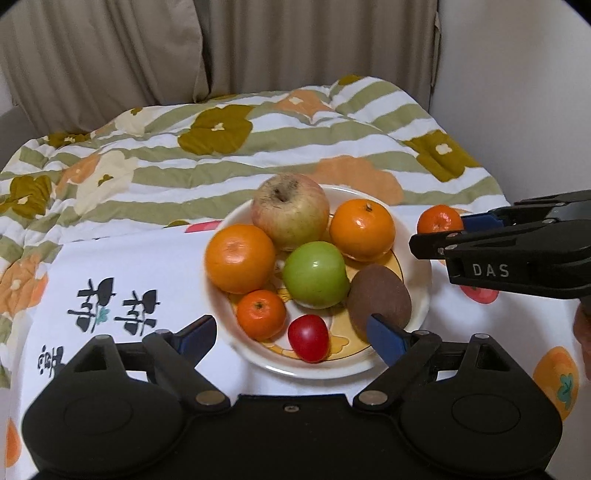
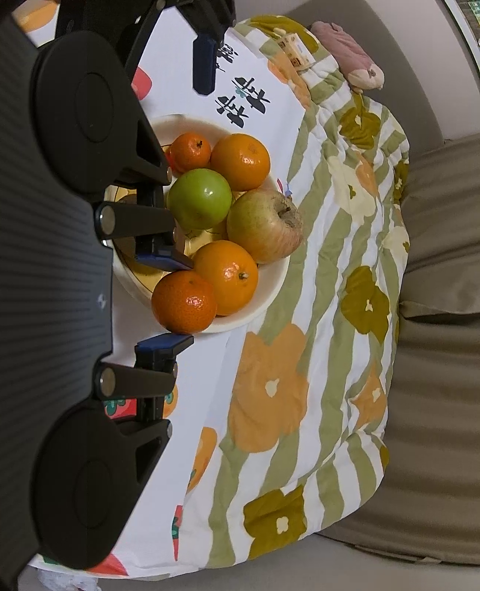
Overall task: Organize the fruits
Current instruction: 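Release the tomato and mandarin into the bowl, opening both tools, then move both tools back toward the last green apple and red tomato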
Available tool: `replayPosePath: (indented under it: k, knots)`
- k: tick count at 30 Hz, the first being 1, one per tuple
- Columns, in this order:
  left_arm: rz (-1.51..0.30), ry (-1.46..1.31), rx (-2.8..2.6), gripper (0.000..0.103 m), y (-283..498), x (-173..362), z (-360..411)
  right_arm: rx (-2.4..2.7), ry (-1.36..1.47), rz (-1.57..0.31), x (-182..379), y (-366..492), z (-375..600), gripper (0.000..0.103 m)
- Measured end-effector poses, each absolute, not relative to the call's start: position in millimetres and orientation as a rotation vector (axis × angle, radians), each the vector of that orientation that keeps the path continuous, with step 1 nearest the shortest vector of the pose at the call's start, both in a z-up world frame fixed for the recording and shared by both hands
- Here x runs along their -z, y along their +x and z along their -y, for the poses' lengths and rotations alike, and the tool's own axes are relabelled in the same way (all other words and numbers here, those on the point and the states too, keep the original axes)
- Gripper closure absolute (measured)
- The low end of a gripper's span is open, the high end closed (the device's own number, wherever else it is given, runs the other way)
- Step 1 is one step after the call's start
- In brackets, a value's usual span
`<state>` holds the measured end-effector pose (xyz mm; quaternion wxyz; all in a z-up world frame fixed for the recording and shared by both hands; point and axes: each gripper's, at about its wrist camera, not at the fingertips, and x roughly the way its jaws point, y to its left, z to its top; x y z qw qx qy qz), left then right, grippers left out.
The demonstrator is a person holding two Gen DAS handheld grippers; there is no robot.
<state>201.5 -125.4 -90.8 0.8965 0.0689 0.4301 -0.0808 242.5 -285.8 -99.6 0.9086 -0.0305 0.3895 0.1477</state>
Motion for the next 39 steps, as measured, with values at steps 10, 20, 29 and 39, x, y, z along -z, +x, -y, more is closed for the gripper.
replayPosePath:
  k: [10,20,29,39]
  knots:
    - [-0.897,0.103,0.105,0.011,193,86,107,-0.345,-0.076,-0.826,108,255,279,0.052]
    - [-0.891,0.08,0.068,0.011,187,84,94,-0.367,-0.084,-0.782,106,255,273,0.0]
    - [-0.871,0.075,0.063,0.011,179,76,89,-0.343,-0.07,-0.765,92,240,278,0.0]
    - [-0.815,0.062,0.083,0.011,152,55,71,-0.254,-0.029,-0.736,63,201,279,0.0]
